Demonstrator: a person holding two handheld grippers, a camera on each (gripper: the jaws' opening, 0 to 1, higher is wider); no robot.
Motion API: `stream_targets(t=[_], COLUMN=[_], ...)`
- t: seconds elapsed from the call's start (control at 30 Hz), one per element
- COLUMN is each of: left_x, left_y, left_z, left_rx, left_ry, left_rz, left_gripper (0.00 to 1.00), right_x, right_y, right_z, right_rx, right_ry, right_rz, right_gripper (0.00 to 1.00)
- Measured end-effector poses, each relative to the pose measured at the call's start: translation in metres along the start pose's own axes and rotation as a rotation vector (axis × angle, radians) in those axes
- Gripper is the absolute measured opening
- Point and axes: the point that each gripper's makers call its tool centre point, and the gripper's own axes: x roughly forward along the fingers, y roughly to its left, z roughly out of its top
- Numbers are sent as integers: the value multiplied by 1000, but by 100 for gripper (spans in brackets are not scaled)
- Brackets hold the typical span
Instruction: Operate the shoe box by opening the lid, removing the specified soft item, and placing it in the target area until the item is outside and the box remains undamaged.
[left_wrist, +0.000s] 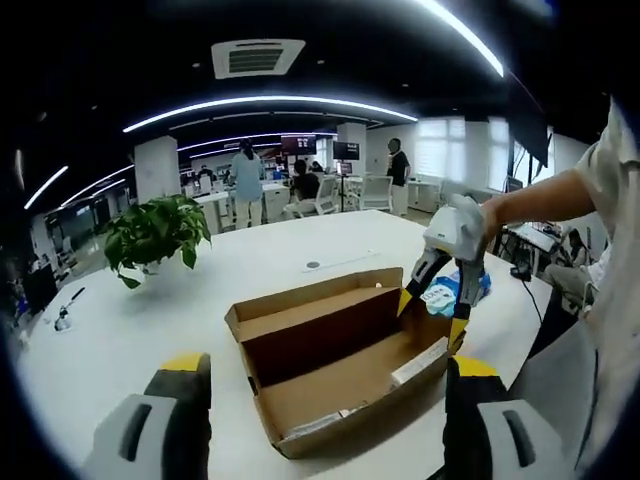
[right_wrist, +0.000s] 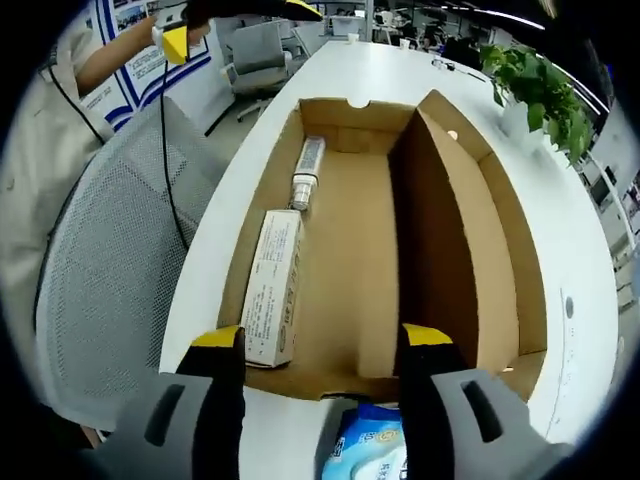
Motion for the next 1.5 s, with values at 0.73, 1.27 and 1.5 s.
stream_targets(t=[0.73, 1.27, 1.5], left_x=[-3, -3, -3], left_y=[-4, -7, -8], left_z=[-8, -12, -13], left_rx=[-7, -11, -10], left_ry=[13, 18, 21], left_rz=[10, 9, 9], left_gripper=[99, 98, 98], right_x=[-1, 16, 16], right_y=[6, 12, 10], right_z=[2, 7, 6], right_rx=[-31, -39, -22], right_ry=[-5, 2, 20], right_rz=[10, -22, -49], right_gripper=[46, 19, 16])
